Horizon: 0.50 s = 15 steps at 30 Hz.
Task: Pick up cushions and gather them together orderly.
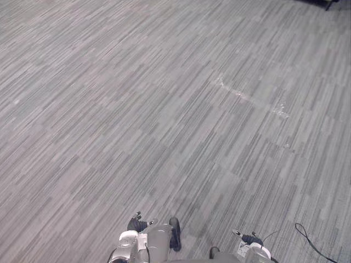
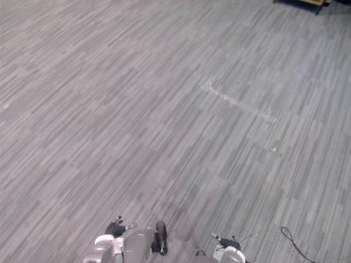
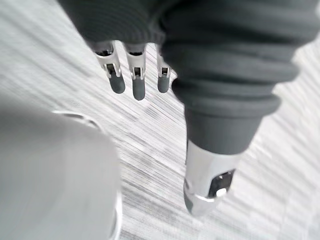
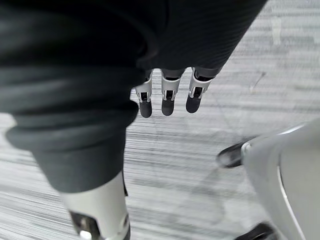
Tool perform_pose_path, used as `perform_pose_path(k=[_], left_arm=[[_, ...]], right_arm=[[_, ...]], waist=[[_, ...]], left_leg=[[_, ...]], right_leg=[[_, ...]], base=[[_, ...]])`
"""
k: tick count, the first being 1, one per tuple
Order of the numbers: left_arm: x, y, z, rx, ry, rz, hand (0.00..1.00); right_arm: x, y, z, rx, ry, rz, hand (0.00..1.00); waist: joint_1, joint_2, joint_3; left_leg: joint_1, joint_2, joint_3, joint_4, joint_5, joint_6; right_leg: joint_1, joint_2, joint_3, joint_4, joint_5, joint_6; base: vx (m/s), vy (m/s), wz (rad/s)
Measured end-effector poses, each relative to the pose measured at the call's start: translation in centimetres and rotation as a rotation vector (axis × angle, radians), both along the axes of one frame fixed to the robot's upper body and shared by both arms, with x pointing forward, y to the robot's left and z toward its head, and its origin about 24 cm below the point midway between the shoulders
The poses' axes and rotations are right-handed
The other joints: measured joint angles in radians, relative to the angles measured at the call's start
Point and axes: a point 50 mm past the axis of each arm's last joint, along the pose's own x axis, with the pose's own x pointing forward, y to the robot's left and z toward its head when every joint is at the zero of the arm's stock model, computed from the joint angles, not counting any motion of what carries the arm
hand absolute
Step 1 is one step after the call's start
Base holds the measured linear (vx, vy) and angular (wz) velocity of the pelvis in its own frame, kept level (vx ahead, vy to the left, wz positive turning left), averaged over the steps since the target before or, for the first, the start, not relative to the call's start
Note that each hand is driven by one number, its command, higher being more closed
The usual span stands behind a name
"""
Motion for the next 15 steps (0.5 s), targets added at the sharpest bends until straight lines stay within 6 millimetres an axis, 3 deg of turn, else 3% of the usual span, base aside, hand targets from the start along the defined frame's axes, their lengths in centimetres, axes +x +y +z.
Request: perform_pose_path(k=[2, 4, 5, 6, 8, 9, 10, 11, 12, 13, 15], left_arm=[[-0.1, 0.1, 0.0, 0.005, 0.004, -0.006, 0.00], [0.3, 0.5, 0.1, 0.017, -0.003, -0.006, 0.00], [0.8, 0.5, 0.3, 0.024, -0.012, -0.022, 0.00], [0.8, 0.5, 0.3, 0.025, -0.012, -0.023, 0.00], [0.6, 0.8, 0.3, 0.034, -0.007, -0.033, 0.00], [0.3, 0.3, 0.1, 0.019, 0.003, -0.028, 0.00], [0.1, -0.6, -0.1, -0.001, 0.011, -0.025, 0.00], [-0.3, -0.7, -0.3, -0.004, 0.027, -0.028, 0.00], [-0.2, -0.9, -0.3, -0.005, 0.024, -0.033, 0.00], [-0.1, -1.0, -0.2, -0.009, 0.020, -0.034, 0.00], [0.0, -1.0, -0.2, -0.008, 0.021, -0.035, 0.00]], right_arm=[[0.1, -0.1, 0.1, -0.007, -0.004, 0.004, 0.00], [1.0, 0.4, 0.2, -0.006, -0.017, 0.047, 0.00], [1.8, 0.5, 0.5, -0.006, -0.035, 0.054, 0.00], [1.8, 0.5, 0.5, -0.006, -0.035, 0.054, 0.00], [0.8, 0.5, 0.1, -0.002, -0.009, 0.047, 0.00], [-0.3, 0.0, -0.2, -0.005, 0.019, 0.024, 0.00], [-0.5, -1.3, 0.1, -0.036, 0.027, 0.018, 0.00], [-0.7, -1.5, 0.1, -0.041, 0.030, 0.016, 0.00], [-0.8, -1.6, 0.0, -0.039, 0.033, 0.007, 0.00], [-1.0, -1.5, -0.1, -0.031, 0.033, -0.012, 0.00], [-1.4, -1.0, -0.3, -0.015, 0.052, -0.015, 0.00]], waist=[[-0.005, -0.001, 0.000], [-0.020, 0.000, -0.001], [-0.035, 0.000, 0.001], [-0.037, 0.000, 0.001], [-0.058, -0.033, -0.003], [-0.063, -0.035, -0.008], [-0.059, 0.007, -0.029], [-0.059, 0.012, -0.037], [-0.059, 0.019, -0.040], [-0.057, 0.022, -0.040], [-0.049, 0.023, -0.029]], left_leg=[[0.097, 0.000, 0.042, -0.066, 0.000, 0.000], [0.156, 0.012, 0.078, -0.116, 0.000, -0.001], [0.185, 0.023, 0.092, -0.145, 0.003, -0.005], [0.187, 0.022, 0.092, -0.147, 0.003, -0.006], [0.234, -0.015, 0.065, -0.172, 0.013, -0.037], [0.262, -0.026, 0.019, -0.166, -0.001, -0.072], [0.260, 0.018, -0.014, -0.132, -0.003, -0.086], [0.239, 0.032, -0.036, -0.070, -0.003, -0.090], [0.181, 0.063, -0.057, 0.070, -0.002, -0.093], [0.086, 0.115, -0.098, 0.296, 0.028, -0.117], [-0.022, 0.184, -0.154, 0.559, 0.014, -0.119]], right_leg=[[-0.043, -0.028, -0.129, 0.013, -0.033, -0.108], [-0.103, -0.002, -0.257, -0.123, -0.044, -0.172], [-0.153, 0.051, -0.307, -0.317, 0.018, -0.196], [-0.155, 0.055, -0.308, -0.333, 0.026, -0.197], [-0.157, 0.090, -0.281, -0.588, 0.217, -0.231], [-0.162, 0.099, -0.244, -0.576, 0.303, -0.329], [-0.169, 0.124, -0.256, -0.523, 0.262, -0.334], [-0.167, 0.130, -0.257, -0.514, 0.223, -0.328], [-0.158, 0.148, -0.247, -0.509, 0.192, -0.333], [-0.138, 0.173, -0.230, -0.513, 0.160, -0.342], [-0.062, 0.211, -0.224, -0.525, 0.126, -0.355]], base=[[0.35, 0.052, -0.73], [0.45, -0.034, -0.62], [0.36, -0.063, -0.33], [0.40, -0.106, -0.15], [0.39, -0.144, 0.16], [0.48, -0.194, -0.05], [0.48, -0.203, -0.16], [0.45, -0.195, -0.39], [0.45, -0.212, -0.28], [0.45, -0.199, -0.34], [0.51, -0.156, -0.37]])
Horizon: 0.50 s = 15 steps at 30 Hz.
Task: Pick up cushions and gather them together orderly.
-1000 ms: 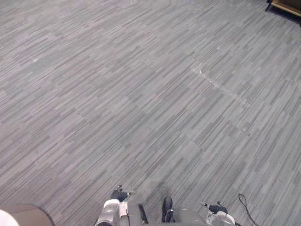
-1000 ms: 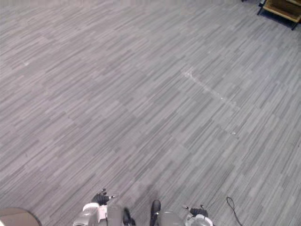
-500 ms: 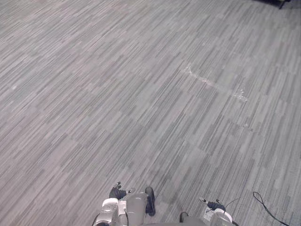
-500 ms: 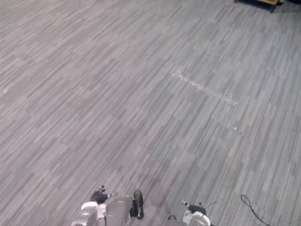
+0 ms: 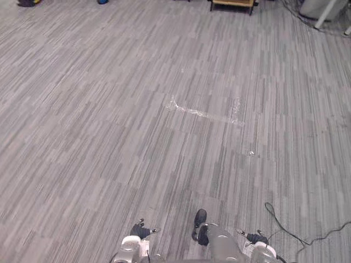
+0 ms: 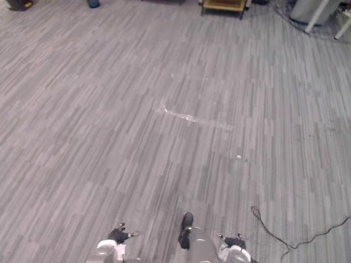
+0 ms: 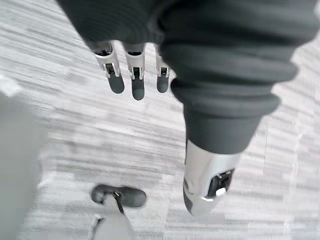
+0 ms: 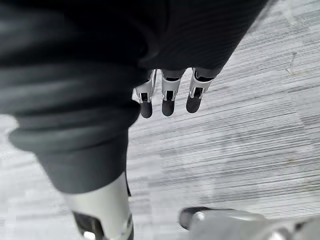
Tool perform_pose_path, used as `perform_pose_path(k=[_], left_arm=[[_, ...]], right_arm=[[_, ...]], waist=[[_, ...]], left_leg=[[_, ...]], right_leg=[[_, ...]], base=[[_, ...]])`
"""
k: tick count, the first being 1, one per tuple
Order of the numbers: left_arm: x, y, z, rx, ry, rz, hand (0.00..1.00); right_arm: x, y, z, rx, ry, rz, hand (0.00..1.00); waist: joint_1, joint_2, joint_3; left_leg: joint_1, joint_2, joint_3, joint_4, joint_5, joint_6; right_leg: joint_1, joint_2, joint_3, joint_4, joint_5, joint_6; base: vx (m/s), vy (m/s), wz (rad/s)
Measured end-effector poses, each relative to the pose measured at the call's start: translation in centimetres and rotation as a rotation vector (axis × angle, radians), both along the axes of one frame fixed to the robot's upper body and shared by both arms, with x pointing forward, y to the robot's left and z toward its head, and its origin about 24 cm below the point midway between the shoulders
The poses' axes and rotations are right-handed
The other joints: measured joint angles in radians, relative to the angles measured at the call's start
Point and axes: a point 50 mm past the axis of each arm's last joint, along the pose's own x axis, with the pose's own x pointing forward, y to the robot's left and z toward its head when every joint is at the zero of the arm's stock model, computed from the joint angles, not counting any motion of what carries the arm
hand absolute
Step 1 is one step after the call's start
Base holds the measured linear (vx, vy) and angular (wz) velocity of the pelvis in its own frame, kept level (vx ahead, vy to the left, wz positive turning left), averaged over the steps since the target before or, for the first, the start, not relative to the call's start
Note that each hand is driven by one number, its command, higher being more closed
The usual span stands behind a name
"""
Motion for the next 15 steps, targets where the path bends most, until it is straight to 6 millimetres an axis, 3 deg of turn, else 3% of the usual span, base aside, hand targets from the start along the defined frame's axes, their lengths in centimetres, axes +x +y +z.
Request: perform_pose_path(k=[1, 3, 5, 6, 7, 8, 9, 10, 11, 12, 14, 15], left_arm=[[0.5, 0.1, 0.2, 0.004, -0.015, -0.006, 0.00], [0.9, -0.1, 0.4, 0.003, -0.035, -0.007, 0.00], [1.3, -0.4, 0.6, 0.001, -0.056, -0.024, 0.00], [1.4, -0.5, 0.7, 0.000, -0.063, -0.029, 0.00], [1.3, -0.8, 0.6, -0.003, -0.061, -0.044, 0.00], [1.2, -0.9, 0.6, -0.007, -0.060, -0.045, 0.00], [1.4, -1.1, 0.7, -0.011, -0.067, -0.045, 0.00], [1.2, -1.0, 0.6, -0.010, -0.061, -0.042, 0.00], [0.7, -0.7, 0.5, -0.005, -0.050, -0.036, 0.00], [0.4, -0.3, 0.3, 0.005, -0.039, -0.035, 0.00], [0.5, -0.4, 0.3, 0.001, -0.038, -0.038, 0.00], [0.5, -0.1, 0.3, 0.007, -0.034, -0.040, 0.00]], right_arm=[[-0.4, 0.1, -0.1, 0.004, 0.010, -0.007, 0.00], [-0.6, 0.0, -0.1, 0.003, 0.010, -0.018, 0.00], [0.2, -0.2, 0.2, -0.008, -0.017, -0.026, 0.00], [0.7, -0.6, 0.4, -0.016, -0.030, -0.037, 0.00], [0.9, -0.6, 0.5, -0.017, -0.038, -0.044, 0.00], [0.9, -0.8, 0.5, -0.021, -0.038, -0.047, 0.00], [0.7, -1.1, 0.5, -0.028, -0.030, -0.049, 0.00], [0.5, -0.9, 0.4, -0.024, -0.022, -0.043, 0.00], [0.3, -0.6, 0.2, -0.015, -0.018, -0.042, 0.00], [-0.3, -0.3, 0.0, -0.005, -0.005, -0.047, 0.00], [-0.8, -0.5, -0.1, -0.006, 0.009, -0.055, 0.00], [-1.0, -0.3, -0.2, -0.002, 0.013, -0.052, 0.00]], waist=[[0.002, -0.009, 0.009], [0.008, -0.017, 0.014], [0.011, -0.019, 0.016], [0.012, -0.019, 0.016], [0.014, -0.010, 0.012], [0.019, -0.001, 0.009], [0.041, 0.016, -0.002], [0.061, 0.023, -0.006], [0.061, 0.019, -0.009], [0.056, 0.004, -0.032], [0.054, -0.009, -0.032], [0.053, -0.024, -0.026]], left_leg=[[-0.042, 0.011, -0.010, 0.073, -0.017, 0.017], [-0.084, 0.006, -0.002, 0.065, -0.039, 0.019], [-0.161, -0.037, 0.024, -0.089, -0.053, 0.036], [-0.190, -0.083, 0.015, -0.244, -0.044, 0.037], [-0.205, -0.137, -0.003, -0.459, 0.006, 0.019], [-0.214, -0.148, -0.013, -0.550, 0.045, -0.004], [-0.232, -0.153, -0.014, -0.633, 0.138, -0.011], [-0.227, -0.155, -0.012, -0.643, 0.202, 0.005], [-0.223, -0.170, -0.018, -0.637, 0.247, 0.068], [-0.221, -0.191, -0.016, -0.609, 0.214, 0.117], [-0.195, -0.202, 0.009, -0.585, 0.162, 0.128], [-0.139, -0.217, 0.018, -0.599, 0.137, 0.134]], right_leg=[[0.065, 0.004, 0.009, -0.007, -0.029, -0.001], [0.135, -0.002, 0.036, -0.028, -0.048, 0.006], [0.222, -0.012, 0.080, -0.100, -0.053, 0.021], [0.258, -0.022, 0.106, -0.139, -0.063, 0.030], [0.300, -0.035, 0.130, -0.187, -0.063, 0.042], [0.314, -0.036, 0.140, -0.205, -0.067, 0.050], [0.328, -0.032, 0.171, -0.229, -0.080, 0.082], [0.352, -0.033, 0.196, -0.247, -0.086, 0.113], [0.384, -0.042, 0.211, -0.259, -0.097, 0.148], [0.375, -0.075, 0.219, -0.215, -0.122, 0.184], [0.289, -0.102, 0.244, 0.013, -0.161, 0.256], [0.210, -0.132, 0.241, 0.244, -0.151, 0.328]], base=[[0.54, -0.128, -0.27], [0.40, -0.047, -0.31], [0.40, 0.028, -0.45], [0.36, 0.070, -0.39], [0.36, 0.081, -0.40], [0.35, 0.110, -0.60], [0.39, 0.145, -0.78], [0.43, 0.160, -0.84], [0.57, 0.167, -0.50], [0.52, 0.119, -0.22], [0.66, 0.140, -0.17], [0.56, 0.132, -0.18]])
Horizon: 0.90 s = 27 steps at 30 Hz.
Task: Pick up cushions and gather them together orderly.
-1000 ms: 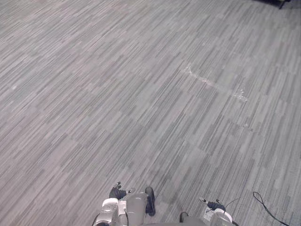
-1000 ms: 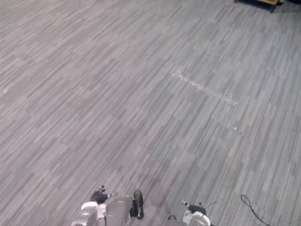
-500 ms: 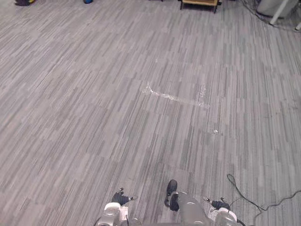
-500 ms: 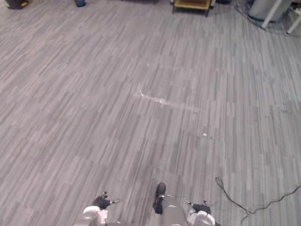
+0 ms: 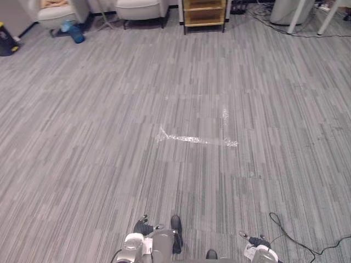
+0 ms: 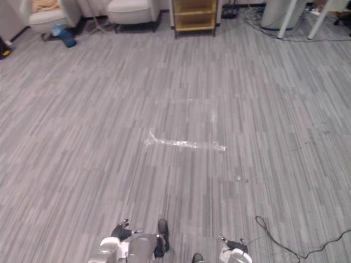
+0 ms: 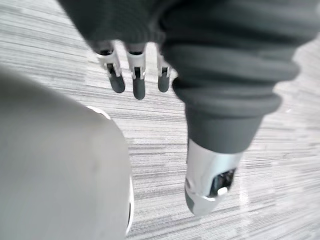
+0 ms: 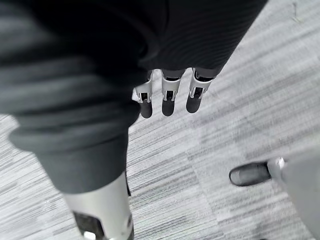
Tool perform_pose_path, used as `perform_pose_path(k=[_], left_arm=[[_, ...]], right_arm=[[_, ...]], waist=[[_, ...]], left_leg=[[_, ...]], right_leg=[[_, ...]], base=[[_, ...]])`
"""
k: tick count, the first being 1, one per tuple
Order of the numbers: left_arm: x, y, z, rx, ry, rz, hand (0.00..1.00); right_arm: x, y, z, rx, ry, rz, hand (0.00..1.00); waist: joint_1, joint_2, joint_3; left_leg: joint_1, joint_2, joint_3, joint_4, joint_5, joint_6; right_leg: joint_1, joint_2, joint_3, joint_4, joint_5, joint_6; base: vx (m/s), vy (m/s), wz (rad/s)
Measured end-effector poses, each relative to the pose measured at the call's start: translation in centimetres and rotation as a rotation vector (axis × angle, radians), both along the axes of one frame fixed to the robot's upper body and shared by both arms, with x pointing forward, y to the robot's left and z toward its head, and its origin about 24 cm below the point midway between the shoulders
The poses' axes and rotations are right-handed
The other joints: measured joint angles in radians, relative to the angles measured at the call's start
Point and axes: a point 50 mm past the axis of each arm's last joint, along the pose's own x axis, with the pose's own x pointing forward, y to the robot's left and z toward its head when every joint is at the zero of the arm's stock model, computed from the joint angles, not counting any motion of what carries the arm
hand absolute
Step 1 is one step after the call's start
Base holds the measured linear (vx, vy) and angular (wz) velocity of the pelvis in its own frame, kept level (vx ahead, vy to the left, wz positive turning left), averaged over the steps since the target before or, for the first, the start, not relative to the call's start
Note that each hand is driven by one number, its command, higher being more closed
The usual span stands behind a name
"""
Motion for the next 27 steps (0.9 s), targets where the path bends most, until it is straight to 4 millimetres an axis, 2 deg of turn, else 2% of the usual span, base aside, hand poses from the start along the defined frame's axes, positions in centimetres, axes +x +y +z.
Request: perform_pose_path(k=[1, 2, 3, 5, 7, 8, 9, 10, 11, 12, 13, 14, 15, 16, 17, 18, 19, 20, 21, 23, 25, 26, 27], left_arm=[[-0.1, 0.2, 0.0, 0.005, 0.005, 0.000, 0.00], [-0.3, 0.3, -0.1, 0.007, 0.013, 0.000, 0.00], [-0.5, 0.2, -0.2, 0.007, 0.019, -0.006, 0.00], [-0.5, 0.2, -0.2, 0.001, 0.019, 0.003, 0.00], [-0.3, 0.5, -0.2, 0.006, 0.021, 0.006, 0.00], [0.4, 0.5, 0.1, 0.011, 0.003, -0.009, 0.00], [0.8, 0.4, 0.2, 0.015, -0.007, -0.020, 0.00], [0.9, 0.5, 0.3, 0.022, -0.007, -0.033, 0.00], [0.9, 0.6, 0.3, 0.024, -0.007, -0.035, 0.00], [0.4, 0.6, 0.1, 0.022, 0.009, -0.032, 0.00], [-0.3, -0.4, -0.4, -0.004, 0.040, -0.030, 0.00], [-0.9, -0.8, -0.6, -0.014, 0.059, -0.029, 0.00], [-0.9, -1.1, -0.7, -0.019, 0.061, -0.034, 0.00], [-0.8, -1.2, -0.7, -0.021, 0.060, -0.036, 0.00], [-0.8, -1.3, -0.7, -0.026, 0.061, -0.031, 0.00], [-0.8, -1.4, -0.7, -0.030, 0.062, -0.029, 0.00], [-0.8, -1.4, -0.7, -0.031, 0.061, -0.029, 0.00], [-0.6, -1.5, -0.6, -0.029, 0.051, -0.033, 0.00], [-0.2, -1.6, -0.4, -0.030, 0.032, -0.039, 0.00], [0.0, -1.8, -0.2, -0.030, 0.019, -0.053, 0.00], [0.3, -2.0, -0.1, -0.031, 0.008, -0.061, 0.00], [0.3, -1.9, 0.0, -0.032, 0.001, -0.059, 0.00], [0.1, -1.7, -0.1, -0.026, 0.000, -0.054, 0.00]], right_arm=[[-0.1, 0.2, -0.1, 0.006, 0.001, 0.001, 0.00], [-0.4, 0.3, -0.2, 0.012, 0.006, 0.002, 0.00], [-0.6, 0.4, -0.2, 0.014, 0.008, 0.003, 0.00], [-0.1, 0.3, -0.1, 0.010, -0.007, 0.009, 0.00], [0.7, 0.4, 0.1, 0.011, -0.026, 0.022, 0.00], [0.9, 0.4, 0.2, 0.011, -0.032, 0.023, 0.00], [0.8, 0.4, 0.2, 0.011, -0.028, 0.024, 0.00], [0.3, 0.5, 0.0, 0.018, -0.015, 0.021, 0.00], [-0.1, 0.6, -0.1, 0.022, -0.004, 0.017, 0.00], [-1.2, 0.3, -0.4, 0.021, 0.026, 0.002, 0.00], [-1.6, -0.5, -0.3, 0.004, 0.036, -0.004, 0.00], [-1.4, -0.7, -0.2, -0.002, 0.031, -0.003, 0.00], [-1.3, -1.0, -0.1, -0.004, 0.019, -0.020, 0.00], [-1.3, -1.0, 0.0, -0.002, 0.014, -0.034, 0.00], [-1.4, -1.1, 0.0, -0.003, 0.017, -0.036, 0.00], [-1.5, -1.2, -0.1, -0.004, 0.024, -0.036, 0.00], [-1.6, -1.2, -0.1, -0.004, 0.025, -0.036, 0.00], [-1.6, -1.2, -0.1, -0.004, 0.027, -0.038, 0.00], [-1.7, -1.1, -0.1, -0.004, 0.030, -0.040, 0.00], [-1.2, -1.4, 0.1, -0.014, 0.016, -0.038, 0.00], [-0.7, -1.6, 0.3, -0.027, 0.002, -0.033, 0.00], [-0.7, -1.9, 0.4, -0.037, 0.001, -0.028, 0.00], [-0.6, -1.5, 0.3, -0.031, 0.005, -0.004, 0.00]], waist=[[-0.005, -0.008, 0.006], [-0.017, -0.014, 0.008], [-0.025, -0.010, 0.011], [-0.035, 0.003, 0.017], [-0.054, 0.010, 0.019], [-0.063, 0.009, 0.022], [-0.072, -0.005, 0.030], [-0.083, -0.027, 0.040], [-0.089, -0.051, 0.042], [-0.097, -0.056, 0.043], [-0.098, -0.007, 0.034], [-0.094, 0.024, 0.023], [-0.098, 0.038, 0.021], [-0.097, 0.040, 0.023], [-0.092, 0.040, 0.023], [-0.084, 0.041, 0.024], [-0.082, 0.042, 0.029], [-0.080, 0.043, 0.036], [-0.071, 0.038, 0.037], [-0.063, 0.040, 0.036], [-0.056, 0.046, 0.035], [-0.046, 0.055, 0.032], [-0.025, 0.054, 0.028]], left_leg=[[0.055, -0.011, 0.003, -0.021, -0.019, 0.003], [0.126, -0.019, -0.001, -0.040, -0.039, 0.008], [0.216, -0.020, -0.003, -0.076, -0.052, 0.011], [0.341, -0.009, -0.003, -0.151, -0.053, 0.012], [0.387, 0.018, -0.014, -0.175, -0.053, 0.013], [0.405, 0.031, -0.030, -0.186, -0.053, 0.013], [0.427, 0.034, -0.042, -0.195, -0.053, 0.013], [0.456, 0.023, -0.062, -0.202, -0.057, 0.004], [0.480, 0.010, -0.081, -0.202, -0.070, -0.017], [0.526, 0.014, -0.104, -0.202, -0.100, -0.067], [0.547, 0.066, -0.113, -0.193, -0.113, -0.087], [0.536, 0.095, -0.113, -0.166, -0.109, -0.094], [0.488, 0.124, -0.118, -0.057, -0.103, -0.107], [0.449, 0.143, -0.126, 0.045, -0.086, -0.135], [0.385, 0.167, -0.148, 0.204, -0.029, -0.199], [0.324, 0.189, -0.159, 0.374, -0.012, -0.219], [0.280, 0.210, -0.154, 0.481, -0.048, -0.214], [0.225, 0.228, -0.127, 0.577, -0.101, -0.185], [0.165, 0.235, -0.087, 0.607, -0.143, -0.149], [0.065, 0.210, -0.041, 0.527, -0.178, -0.113], [0.001, 0.130, -0.030, 0.247, -0.156, -0.122], [-0.006, 0.095, -0.042, 0.056, -0.069, -0.134], [0.007, 0.079, -0.054, -0.002, 0.041, -0.139]], right_leg=[[-0.064, -0.028, -0.010, 0.175, 0.029, 0.049], [-0.110, -0.063, -0.042, 0.335, 0.038, 0.026], [-0.136, -0.097, -0.108, 0.415, 0.025, -0.041], [-0.180, -0.111, -0.196, 0.375, -0.021, -0.129], [-0.237, -0.076, -0.259, 0.146, -0.018, -0.148], [-0.273, -0.046, -0.263, -0.036, 0.043, -0.150], [-0.280, -0.030, -0.250, -0.213, 0.135, -0.143], [-0.276, -0.031, -0.224, -0.412, 0.247, -0.113], [-0.278, -0.043, -0.194, -0.473, 0.285, -0.097], [-0.273, -0.042, -0.158, -0.468, 0.394, -0.129], [-0.284, -0.008, -0.167, -0.392, 0.435, -0.192], [-0.297, 0.013, -0.179, -0.347, 0.388, -0.207], [-0.312, 0.023, -0.190, -0.282, 0.332, -0.227], [-0.309, 0.025, -0.198, -0.247, 0.301, -0.247], [-0.287, 0.032, -0.200, -0.219, 0.254, -0.257], [-0.246, 0.041, -0.201, -0.218, 0.212, -0.267], [-0.204, 0.049, -0.202, -0.222, 0.184, -0.274], [-0.143, 0.055, -0.204, -0.236, 0.155, -0.278], [-0.080, 0.053, -0.211, -0.259, 0.134, -0.275], [0.001, 0.047, -0.223, -0.312, 0.123, -0.263], [0.068, 0.031, -0.222, -0.370, 0.115, -0.236], [0.098, 0.032, -0.220, -0.406, 0.111, -0.218], [0.134, 0.036, -0.194, -0.449, 0.106, -0.184]], base=[[0.65, 0.125, -0.06], [0.52, 0.058, 0.04], [0.63, 0.059, 0.01], [0.50, -0.021, -0.12], [0.49, -0.088, 0.16], [0.52, -0.166, 0.43], [0.65, -0.261, 0.64], [0.56, -0.273, 0.70], [0.59, -0.323, 0.77], [0.63, -0.317, 0.49], [0.62, -0.305, 0.26], [0.61, -0.289, 0.04], [0.55, -0.313, 0.04], [0.54, -0.318, 0.09], [0.51, -0.289, 0.03], [0.50, -0.238, 0.01], [0.48, -0.206, 0.10], [0.54, -0.156, 0.18], [0.42, -0.076, 0.17], [0.44, -0.002, 0.11], [0.37, 0.068, 0.07], [0.37, 0.098, -0.25], [0.39, 0.105, -0.35]])
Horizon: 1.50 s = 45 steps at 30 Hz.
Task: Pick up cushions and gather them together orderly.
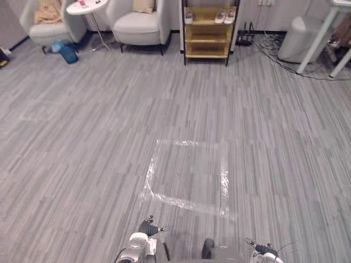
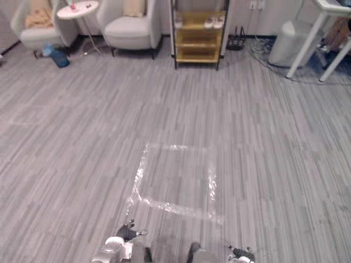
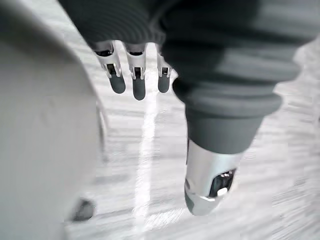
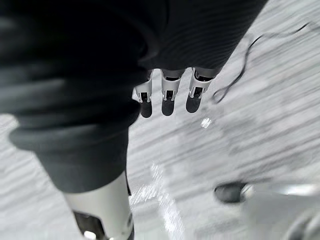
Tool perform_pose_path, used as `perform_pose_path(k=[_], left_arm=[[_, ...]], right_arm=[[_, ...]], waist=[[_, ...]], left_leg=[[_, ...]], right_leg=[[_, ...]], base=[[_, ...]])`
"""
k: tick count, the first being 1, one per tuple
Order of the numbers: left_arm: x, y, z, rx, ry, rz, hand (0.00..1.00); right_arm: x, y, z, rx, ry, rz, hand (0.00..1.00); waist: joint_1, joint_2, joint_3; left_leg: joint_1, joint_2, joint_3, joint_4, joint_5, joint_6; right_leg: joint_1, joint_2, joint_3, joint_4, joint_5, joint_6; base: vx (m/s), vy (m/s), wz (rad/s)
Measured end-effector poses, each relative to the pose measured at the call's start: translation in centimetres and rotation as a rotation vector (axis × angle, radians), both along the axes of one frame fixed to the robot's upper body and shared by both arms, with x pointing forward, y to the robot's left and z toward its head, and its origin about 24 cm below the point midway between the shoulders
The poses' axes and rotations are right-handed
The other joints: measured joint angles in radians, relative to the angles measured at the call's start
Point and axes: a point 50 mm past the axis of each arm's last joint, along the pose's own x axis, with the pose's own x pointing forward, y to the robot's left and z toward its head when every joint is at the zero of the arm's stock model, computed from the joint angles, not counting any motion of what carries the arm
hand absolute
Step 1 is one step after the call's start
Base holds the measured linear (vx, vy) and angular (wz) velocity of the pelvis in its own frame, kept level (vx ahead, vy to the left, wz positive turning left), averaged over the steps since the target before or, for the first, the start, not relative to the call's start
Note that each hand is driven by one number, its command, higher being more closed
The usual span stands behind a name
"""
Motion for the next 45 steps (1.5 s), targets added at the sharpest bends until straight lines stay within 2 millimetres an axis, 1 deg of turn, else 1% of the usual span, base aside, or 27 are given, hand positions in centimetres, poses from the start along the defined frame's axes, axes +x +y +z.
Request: perform_pose_path(k=[3, 4, 6, 8, 9, 11, 13, 14, 15, 16, 17, 18, 19, 21, 23, 24, 25, 27, 29, 30, 31, 32, 33, 34, 35, 39, 45], left_arm=[[-0.1, 0.7, -0.1, 0.017, 0.016, 0.002, 0.00], [0.0, 0.8, -0.1, 0.018, 0.014, 0.008, 0.00], [-0.2, 0.9, -0.2, 0.020, 0.024, 0.006, 0.00], [-0.6, 1.1, -0.3, 0.020, 0.038, 0.001, 0.00], [-0.6, 1.2, -0.3, 0.024, 0.041, -0.013, 0.00], [-1.1, 1.6, -0.5, 0.042, 0.054, -0.035, 0.00], [-1.1, 2.1, -0.4, 0.054, 0.055, -0.030, 0.00], [-0.8, 2.2, -0.4, 0.058, 0.051, -0.030, 0.00], [-0.5, 2.2, -0.3, 0.058, 0.046, -0.033, 0.00], [-0.4, 2.2, -0.2, 0.059, 0.041, -0.034, 0.00], [-0.4, 2.2, -0.2, 0.061, 0.042, -0.034, 0.00], [-0.6, 2.4, -0.3, 0.064, 0.048, -0.033, 0.00], [-0.8, 1.2, -0.5, 0.032, 0.060, -0.034, 0.00], [-0.3, 0.0, -0.4, -0.007, 0.042, -0.016, 0.00], [-0.2, -0.4, -0.3, -0.021, 0.038, -0.009, 0.00], [-0.3, -0.4, -0.4, -0.023, 0.042, -0.010, 0.00], [-0.3, -0.4, -0.4, -0.021, 0.043, -0.009, 0.00], [-0.1, -0.3, -0.2, -0.015, 0.028, -0.013, 0.00], [0.2, -0.4, -0.1, -0.012, 0.012, -0.031, 0.00], [0.2, -0.5, 0.0, -0.011, 0.008, -0.046, 0.00], [0.2, -0.6, 0.0, -0.011, 0.008, -0.049, 0.00], [0.3, -0.5, 0.0, -0.009, 0.006, -0.049, 0.00], [0.1, -0.4, 0.0, -0.006, 0.010, -0.048, 0.00], [-0.2, -0.2, -0.2, -0.001, 0.020, -0.047, 0.00], [0.2, -0.2, 0.0, 0.001, 0.011, -0.051, 0.00], [0.0, 0.7, -0.1, 0.023, 0.020, -0.048, 0.00], [-0.3, 1.9, -0.1, 0.051, 0.027, -0.041, 0.00]], right_arm=[[0.1, 0.8, -0.2, 0.020, 0.004, 0.015, 0.00], [0.0, 0.8, -0.3, 0.021, 0.010, 0.015, 0.00], [0.0, 0.9, -0.3, 0.023, 0.008, 0.016, 0.00], [-0.1, 1.1, -0.3, 0.032, 0.008, 0.023, 0.00], [-0.1, 1.3, -0.4, 0.037, 0.009, 0.023, 0.00], [0.3, 1.1, -0.2, 0.035, -0.006, 0.029, 0.00], [0.9, 1.2, -0.1, 0.036, -0.020, 0.035, 0.00], [1.4, 1.0, 0.1, 0.027, -0.036, 0.044, 0.00], [1.6, 0.8, 0.2, 0.019, -0.041, 0.052, 0.00], [1.7, 0.8, 0.3, 0.010, -0.040, 0.072, 0.00], [1.1, 1.0, 0.1, 0.005, -0.017, 0.098, 0.00], [-0.2, 1.0, -0.2, 0.010, 0.016, 0.091, 0.00], [-0.2, 0.4, -0.2, 0.002, 0.027, 0.086, 0.00], [-0.1, -0.1, 0.0, -0.007, 0.027, 0.080, 0.00], [-0.1, -0.1, 0.0, -0.003, 0.025, 0.083, 0.00], [-0.1, -0.2, 0.0, -0.010, 0.031, 0.091, 0.00], [-0.2, -0.4, 0.0, -0.013, 0.035, 0.090, 0.00], [-0.4, -0.3, -0.1, -0.013, 0.042, 0.084, 0.00], [0.0, -0.6, 0.1, -0.024, 0.029, 0.086, 0.00], [0.5, -0.6, 0.3, -0.030, 0.013, 0.093, 0.00], [0.7, -0.6, 0.4, -0.030, 0.007, 0.095, 0.00], [0.8, -0.7, 0.4, -0.034, 0.006, 0.096, 0.00], [0.4, -0.4, 0.2, -0.026, 0.015, 0.100, 0.00], [0.5, 0.1, 0.1, -0.017, 0.013, 0.109, 0.00], [0.3, 0.3, -0.1, -0.007, 0.025, 0.110, 0.00], [0.0, 0.3, -0.2, 0.003, 0.038, 0.091, 0.00], [1.3, 0.6, 0.1, 0.004, 0.004, 0.102, 0.00]], waist=[[-0.001, -0.019, -0.022], [0.004, -0.022, -0.021], [0.009, -0.022, -0.022], [0.005, -0.027, -0.021], [0.003, -0.033, -0.017], [-0.007, -0.036, -0.012], [-0.022, -0.024, -0.005], [-0.029, -0.024, -0.004], [-0.030, -0.010, 0.005], [-0.030, -0.015, 0.004], [-0.037, -0.047, -0.001], [-0.041, -0.074, 0.000], [-0.034, -0.021, -0.003], [-0.036, -0.005, -0.003], [-0.032, -0.004, -0.004], [-0.028, -0.002, -0.002], [-0.025, 0.002, 0.000], [-0.021, -0.005, 0.010], [-0.016, -0.001, 0.008], [-0.015, 0.003, 0.007], [-0.014, 0.005, 0.006], [-0.006, 0.003, 0.004], [0.008, 0.004, -0.012], [0.009, -0.003, -0.028], [0.008, -0.006, -0.034], [0.014, -0.020, -0.027], [0.028, -0.027, -0.032]], left_leg=[[0.001, -0.047, 0.005, 0.030, -0.033, 0.110], [0.003, -0.055, 0.011, 0.052, -0.061, 0.116], [0.064, -0.069, 0.025, 0.030, -0.101, 0.120], [0.167, -0.091, 0.029, -0.033, -0.113, 0.135], [0.231, -0.103, 0.025, -0.069, -0.119, 0.137], [0.354, -0.100, 0.023, -0.141, -0.119, 0.137], [0.404, -0.070, 0.022, -0.153, -0.119, 0.137], [0.426, -0.041, 0.023, -0.153, -0.119, 0.137], [0.441, -0.024, 0.021, -0.153, -0.119, 0.137], [0.458, -0.011, 0.021, -0.153, -0.120, 0.136], [0.476, -0.019, 0.021, -0.154, -0.125, 0.112], [0.525, -0.033, 0.004, -0.151, -0.152, 0.055], [0.537, 0.015, 0.000, -0.146, -0.161, 0.038], [0.492, 0.047, -0.032, -0.044, -0.091, -0.046], [0.405, 0.069, -0.055, 0.149, -0.020, -0.110], [0.304, 0.096, -0.086, 0.369, 0.006, -0.136], [0.246, 0.119, -0.081, 0.486, -0.047, -0.136], [0.141, 0.149, -0.032, 0.583, -0.167, -0.048], [0.077, 0.119, 0.014, 0.414, -0.198, -0.032], [0.052, 0.085, 0.016, 0.237, -0.186, -0.023], [0.046, 0.061, 0.010, 0.116, -0.156, -0.018], [0.058, 0.034, -0.006, 0.001, -0.029, -0.008], [0.083, 0.021, 0.004, -0.044, 0.011, 0.017], [0.093, 0.001, 0.008, -0.086, 0.019, 0.023], [0.104, -0.017, 0.011, -0.107, 0.030, 0.040], [0.140, -0.055, -0.007, -0.124, 0.032, 0.043], [0.169, -0.046, -0.036, -0.154, 0.032, 0.043]], right_leg=[[0.043, -0.033, 0.012, -0.047, 0.006, 0.059], [0.040, -0.050, 0.025, -0.010, -0.011, 0.085], [-0.030, -0.084, 0.073, 0.213, -0.060, 0.152], [-0.155, -0.143, 0.087, 0.570, -0.028, 0.245], [-0.204, -0.175, 0.068, 0.725, -0.041, 0.215], [-0.255, -0.199, -0.024, 0.825, -0.110, 0.088], [-0.306, -0.180, -0.122, 0.739, -0.153, 0.018], [-0.351, -0.143, -0.159, 0.627, -0.150, 0.011], [-0.389, -0.111, -0.168, 0.512, -0.118, 0.005], [-0.404, -0.084, -0.160, 0.372, -0.047, 0.012], [-0.396, -0.062, -0.132, 0.163, 0.084, 0.020], [-0.378, -0.066, -0.081, 0.056, 0.319, -0.044], [-0.380, -0.024, -0.093, 0.096, 0.294, -0.080], [-0.378, -0.016, -0.089, 0.156, 0.205, -0.094], [-0.355, -0.015, -0.094, 0.176, 0.149, -0.097], [-0.313, -0.012, -0.097, 0.158, 0.115, -0.103], [-0.280, -0.008, -0.099, 0.148, 0.093, -0.106], [-0.170, 0.000, -0.119, 0.102, 0.071, -0.099], [-0.092, -0.002, -0.124, 0.054, 0.075, -0.074], [-0.065, -0.005, -0.116, 0.036, 0.071, -0.057], [-0.053, -0.007, -0.111, 0.026, 0.069, -0.046], [-0.040, -0.010, -0.096, 0.014, 0.065, -0.024], [-0.030, -0.010, -0.077, -0.002, 0.066, -0.004], [-0.018, -0.021, -0.071, -0.029, 0.074, 0.015], [-0.007, -0.032, -0.074, -0.049, 0.080, 0.025], [0.045, -0.057, -0.090, -0.070, 0.079, 0.039], [0.081, -0.042, -0.100, -0.089, 0.077, 0.042]], base=[[0.50, 0.098, -0.01], [0.52, 0.101, 0.03], [0.54, 0.129, -0.11], [0.51, 0.097, -0.04], [0.38, 0.008, 0.08], [0.50, -0.052, 0.00], [0.49, -0.138, -0.01], [0.54, -0.205, -0.03], [0.47, -0.192, 0.00], [0.51, -0.229, 0.17], [0.44, -0.216, 0.43], [0.55, -0.269, 0.21], [0.53, -0.242, 0.16], [0.54, -0.264, 0.05], [0.45, -0.242, 0.12], [0.42, -0.180, 0.16], [0.38, -0.119, 0.21], [0.35, -0.083, 0.23], [0.36, -0.002, 0.02], [0.33, 0.063, -0.12], [0.26, 0.104, -0.26], [0.20, 0.089, -0.37], [0.27, 0.101, -0.29], [0.33, 0.091, -0.07], [0.38, 0.095, 0.19], [0.23, 0.042, 0.22], [0.10, -0.057, 0.14]])
